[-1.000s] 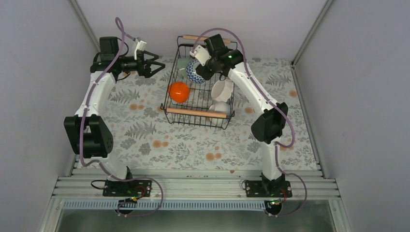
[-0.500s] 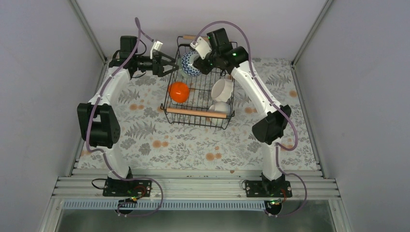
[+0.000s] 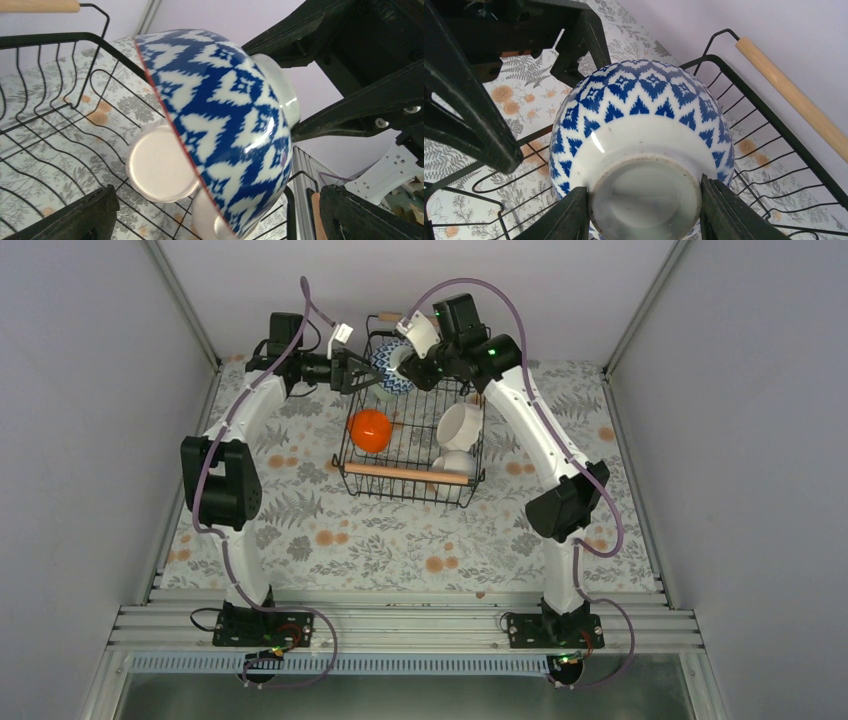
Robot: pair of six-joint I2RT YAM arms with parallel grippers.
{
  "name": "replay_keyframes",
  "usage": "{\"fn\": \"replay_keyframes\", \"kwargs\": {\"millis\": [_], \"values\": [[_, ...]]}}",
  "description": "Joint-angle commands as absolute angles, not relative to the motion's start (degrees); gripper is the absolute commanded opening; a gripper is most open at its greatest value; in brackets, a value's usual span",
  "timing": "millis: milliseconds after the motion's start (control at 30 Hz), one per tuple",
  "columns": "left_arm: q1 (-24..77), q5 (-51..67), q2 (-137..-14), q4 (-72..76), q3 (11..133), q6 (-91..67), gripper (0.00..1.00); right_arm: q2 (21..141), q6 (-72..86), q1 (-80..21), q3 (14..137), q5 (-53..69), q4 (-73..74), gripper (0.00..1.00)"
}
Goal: Unload the bowls from the dish rack
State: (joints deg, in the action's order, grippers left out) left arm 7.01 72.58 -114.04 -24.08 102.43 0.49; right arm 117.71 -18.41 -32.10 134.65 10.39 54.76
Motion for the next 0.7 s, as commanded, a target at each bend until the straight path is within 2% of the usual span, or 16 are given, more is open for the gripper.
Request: {"fn": "replay_keyframes", "kwargs": {"millis": [0,133,233,400,667], "values": [[8.63,75.95,-114.85,-21.94,105.21,-3.11,1.00,116.11,-16.52,-31.90,136.94,13.22,50.45,0.14],[9.97,77.30,-114.92,-21.52,106.04,-4.19,1.00,117.99,-15.35,-31.86,138.77,13.48,50.08,0.14],[10.36,78.16,-114.18,-20.65,105.46,-5.03,0.96,118.88,-15.04,-31.88,139.55,13.05,49.71,0.14],[10.40,79.04,-112.84,-19.31,104.41,-6.50,0.77,119.15,-14.85,-31.88,138.48,12.55,48.17,0.16],[10.37,80.19,-111.45,-18.89,104.50,-7.01,0.55,119.27,-14.94,-31.84,136.62,11.41,47.63,0.20]]}}
